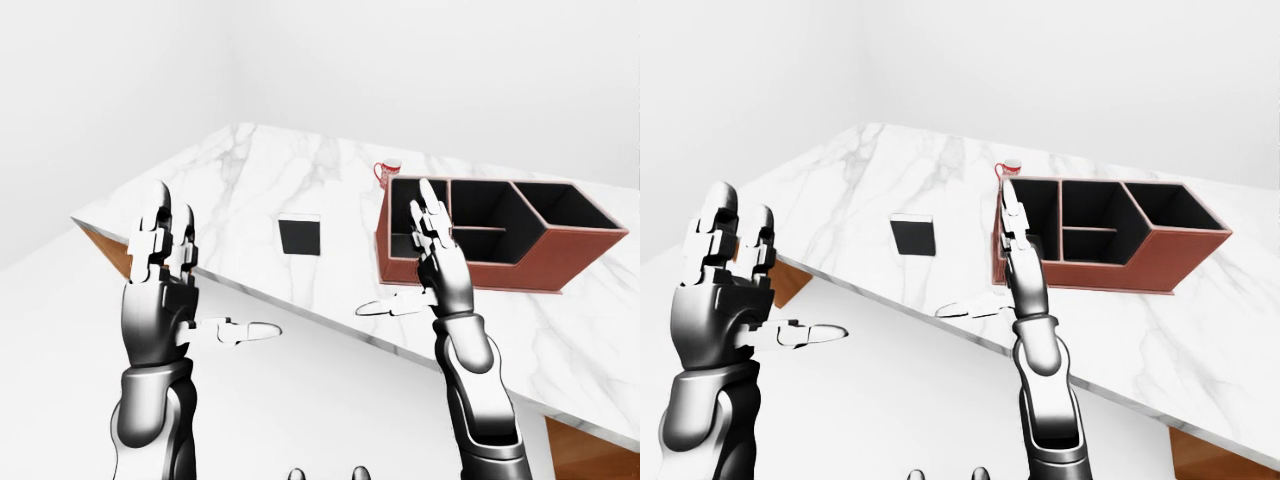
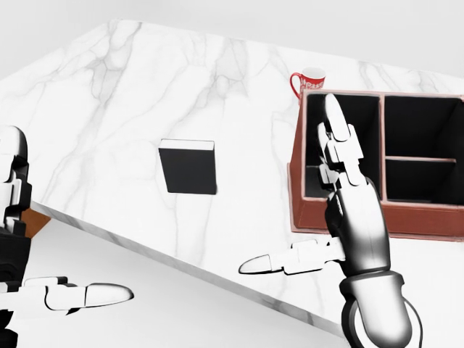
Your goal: Pick up the book and place it in the right compartment of the caddy.
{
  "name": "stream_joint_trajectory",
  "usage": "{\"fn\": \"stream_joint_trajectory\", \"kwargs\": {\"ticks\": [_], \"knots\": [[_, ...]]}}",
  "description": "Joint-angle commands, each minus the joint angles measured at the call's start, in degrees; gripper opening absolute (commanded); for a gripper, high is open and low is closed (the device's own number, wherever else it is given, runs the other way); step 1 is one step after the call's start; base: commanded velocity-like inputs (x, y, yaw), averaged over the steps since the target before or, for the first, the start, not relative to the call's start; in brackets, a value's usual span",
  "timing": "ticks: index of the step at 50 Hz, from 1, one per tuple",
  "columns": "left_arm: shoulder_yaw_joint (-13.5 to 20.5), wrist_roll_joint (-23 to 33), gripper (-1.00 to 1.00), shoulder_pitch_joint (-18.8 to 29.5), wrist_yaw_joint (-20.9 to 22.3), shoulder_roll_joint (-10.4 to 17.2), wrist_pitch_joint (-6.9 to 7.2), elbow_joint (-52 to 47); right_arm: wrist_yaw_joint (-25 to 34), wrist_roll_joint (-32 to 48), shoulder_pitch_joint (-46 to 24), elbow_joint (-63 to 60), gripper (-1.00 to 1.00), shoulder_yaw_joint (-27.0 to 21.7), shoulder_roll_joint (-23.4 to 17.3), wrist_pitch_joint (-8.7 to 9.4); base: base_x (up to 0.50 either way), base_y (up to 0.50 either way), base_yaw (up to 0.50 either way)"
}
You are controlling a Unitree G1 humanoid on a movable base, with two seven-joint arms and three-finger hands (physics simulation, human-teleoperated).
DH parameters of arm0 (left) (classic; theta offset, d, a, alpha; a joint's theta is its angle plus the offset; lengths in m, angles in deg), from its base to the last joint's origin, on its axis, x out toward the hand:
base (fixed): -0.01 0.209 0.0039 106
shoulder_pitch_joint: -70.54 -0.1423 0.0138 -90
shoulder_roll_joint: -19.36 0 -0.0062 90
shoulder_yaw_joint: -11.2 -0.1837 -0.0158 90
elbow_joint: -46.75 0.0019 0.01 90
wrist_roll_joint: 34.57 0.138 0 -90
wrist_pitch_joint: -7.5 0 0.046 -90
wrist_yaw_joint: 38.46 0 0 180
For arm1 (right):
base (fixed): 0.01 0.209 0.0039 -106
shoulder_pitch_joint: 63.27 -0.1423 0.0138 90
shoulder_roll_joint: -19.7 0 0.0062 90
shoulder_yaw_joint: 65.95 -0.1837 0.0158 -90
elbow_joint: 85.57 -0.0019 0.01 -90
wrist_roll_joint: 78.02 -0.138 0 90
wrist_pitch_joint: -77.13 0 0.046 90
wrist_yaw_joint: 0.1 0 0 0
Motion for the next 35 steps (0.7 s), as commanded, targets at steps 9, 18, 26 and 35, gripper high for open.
{"fn": "stream_joint_trajectory", "kwargs": {"ticks": [9, 18, 26, 35], "knots": [[-0.09, -0.02, 1.00, -0.38, 0.12, -0.11, 0.00, -0.09, 0.04, 0.50, 0.24, -0.25, 1.00, 0.07, 0.00, 0.00, 0.20, -0.46, 0.00], [-0.21, 0.07, 1.00, -0.30, 0.13, -0.09, 0.00, 0.19, 0.07, 0.56, 0.11, -0.38, 1.00, 0.16, 0.08, 0.00, 0.20, -0.46, 0.00], [-0.30, 0.03, 1.00, -0.16, 0.04, -0.06, 0.00, -0.24, -0.01, 0.71, 0.02, -0.10, 1.00, 0.27, 0.13, 0.00, 0.19, -0.44, 0.00], [-0.20, -0.01, 1.00, -0.08, 0.07, -0.02, 0.00, -0.39, 0.00, 0.62, 0.03, -0.45, 1.00, 0.43, 0.19, 0.00, 0.15, -0.34, 0.00]]}}
